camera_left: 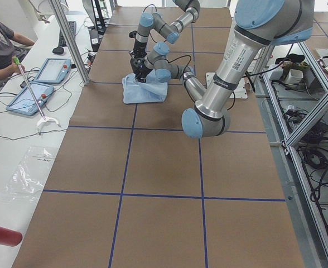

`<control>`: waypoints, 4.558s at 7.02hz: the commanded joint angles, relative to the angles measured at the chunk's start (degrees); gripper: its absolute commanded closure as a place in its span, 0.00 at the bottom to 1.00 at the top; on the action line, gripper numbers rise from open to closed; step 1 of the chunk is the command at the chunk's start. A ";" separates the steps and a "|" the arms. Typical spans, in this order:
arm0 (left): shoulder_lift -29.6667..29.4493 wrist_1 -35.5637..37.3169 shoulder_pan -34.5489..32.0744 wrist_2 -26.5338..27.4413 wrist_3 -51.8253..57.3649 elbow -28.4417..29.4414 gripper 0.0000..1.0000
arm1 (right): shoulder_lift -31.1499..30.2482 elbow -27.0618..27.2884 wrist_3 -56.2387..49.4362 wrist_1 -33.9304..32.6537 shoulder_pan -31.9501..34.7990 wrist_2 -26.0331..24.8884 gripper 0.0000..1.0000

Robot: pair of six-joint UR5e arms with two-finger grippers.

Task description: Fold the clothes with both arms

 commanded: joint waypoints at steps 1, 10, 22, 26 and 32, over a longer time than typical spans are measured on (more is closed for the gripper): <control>-2.38 -4.13 -0.79 -0.29 1.21 7.45 1.00 | 3.94 -10.66 -1.14 6.74 1.12 0.27 1.00; 5.73 -12.05 -9.39 -10.54 22.35 4.74 0.00 | -13.49 -0.63 -34.83 9.06 13.39 14.46 0.00; 38.74 -0.11 -43.07 -48.12 84.62 -13.52 0.00 | -43.06 4.94 -124.63 -8.17 48.76 32.61 0.00; 38.57 14.08 -46.46 -46.25 87.43 -16.56 0.00 | -45.44 10.82 -123.58 -11.14 48.76 32.70 0.00; 38.57 14.84 -46.85 -46.44 87.00 -19.06 0.00 | -46.32 20.49 -123.75 -17.40 47.36 37.33 0.00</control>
